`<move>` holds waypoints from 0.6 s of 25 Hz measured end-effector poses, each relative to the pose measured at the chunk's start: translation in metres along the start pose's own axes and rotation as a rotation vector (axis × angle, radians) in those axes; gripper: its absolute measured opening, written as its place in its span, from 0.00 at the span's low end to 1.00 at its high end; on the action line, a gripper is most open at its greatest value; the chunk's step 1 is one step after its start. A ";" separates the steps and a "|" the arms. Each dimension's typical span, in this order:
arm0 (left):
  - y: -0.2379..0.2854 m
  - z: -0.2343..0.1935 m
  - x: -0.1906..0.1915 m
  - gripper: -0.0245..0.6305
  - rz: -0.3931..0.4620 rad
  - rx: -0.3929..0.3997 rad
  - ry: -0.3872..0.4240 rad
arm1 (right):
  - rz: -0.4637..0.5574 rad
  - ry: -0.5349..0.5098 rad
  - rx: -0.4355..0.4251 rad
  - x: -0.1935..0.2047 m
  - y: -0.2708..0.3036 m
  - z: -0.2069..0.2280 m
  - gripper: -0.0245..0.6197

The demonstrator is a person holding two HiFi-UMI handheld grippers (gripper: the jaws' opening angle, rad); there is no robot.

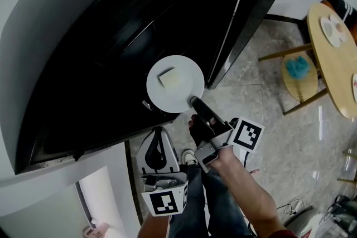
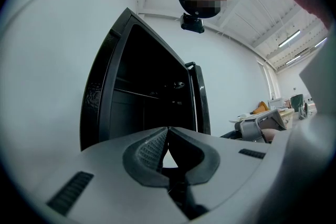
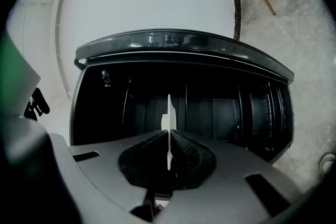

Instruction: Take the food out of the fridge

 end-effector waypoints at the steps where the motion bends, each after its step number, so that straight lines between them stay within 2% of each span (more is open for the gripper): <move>1: 0.000 0.000 0.000 0.06 0.000 0.002 0.000 | 0.002 0.002 -0.003 0.000 -0.001 -0.001 0.09; 15: 0.002 0.006 0.001 0.06 -0.007 0.014 0.004 | 0.051 0.018 0.002 -0.017 -0.040 -0.006 0.09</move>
Point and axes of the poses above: the fingertips, and each gripper's own axes: y forward along the fingers, z to its right, x out of its underside, the point moved 6 cm from there along -y, backward along the fingers, and after that the axes turned 5 degrees about -x, right-handed, at the moved point
